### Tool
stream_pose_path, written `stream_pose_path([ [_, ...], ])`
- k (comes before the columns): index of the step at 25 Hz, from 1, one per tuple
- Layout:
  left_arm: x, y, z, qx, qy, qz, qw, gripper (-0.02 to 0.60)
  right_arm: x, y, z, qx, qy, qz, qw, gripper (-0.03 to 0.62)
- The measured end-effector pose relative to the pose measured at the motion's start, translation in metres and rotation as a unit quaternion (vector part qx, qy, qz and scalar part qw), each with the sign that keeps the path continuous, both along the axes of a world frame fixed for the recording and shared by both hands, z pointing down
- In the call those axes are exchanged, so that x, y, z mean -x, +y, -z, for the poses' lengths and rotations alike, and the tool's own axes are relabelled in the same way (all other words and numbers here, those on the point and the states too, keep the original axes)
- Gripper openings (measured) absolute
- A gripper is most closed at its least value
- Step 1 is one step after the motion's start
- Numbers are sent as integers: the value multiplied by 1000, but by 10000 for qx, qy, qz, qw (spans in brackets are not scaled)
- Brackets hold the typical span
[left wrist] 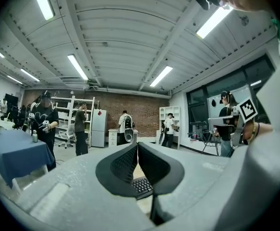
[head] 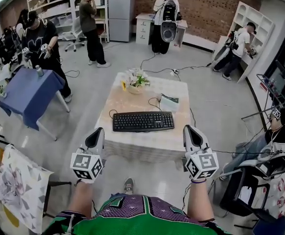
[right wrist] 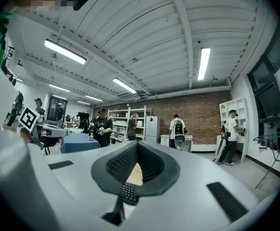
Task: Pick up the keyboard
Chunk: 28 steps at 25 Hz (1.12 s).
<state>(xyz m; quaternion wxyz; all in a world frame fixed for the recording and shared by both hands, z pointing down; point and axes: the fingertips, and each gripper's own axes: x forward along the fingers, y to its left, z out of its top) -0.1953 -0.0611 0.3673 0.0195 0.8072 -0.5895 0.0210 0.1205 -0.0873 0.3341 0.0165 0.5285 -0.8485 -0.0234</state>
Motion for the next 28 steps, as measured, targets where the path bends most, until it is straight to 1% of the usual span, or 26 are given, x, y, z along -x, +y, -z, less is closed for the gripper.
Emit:
stream_pose_path([
  [9,23,-72,0,29,-31,-217,9998,18,19,-60,7,-9,-2,-230,9997,0],
  [14,29,-114,4,-30,-46,-371,9993,18,22,-91,10,-51,-46,-428,9991,0],
  [18,33,-145,0,-22,-97,-484,9988,18,24,-110,5,2,-30,-613,9981,0],
  [23,32,-172,-6,37,-76,-623,9980,18,23,-128,-1,53,4,-775,9970,0],
  [28,32,-185,-14,125,-60,-664,9977,18,23,-135,-5,128,124,-857,9962,0],
])
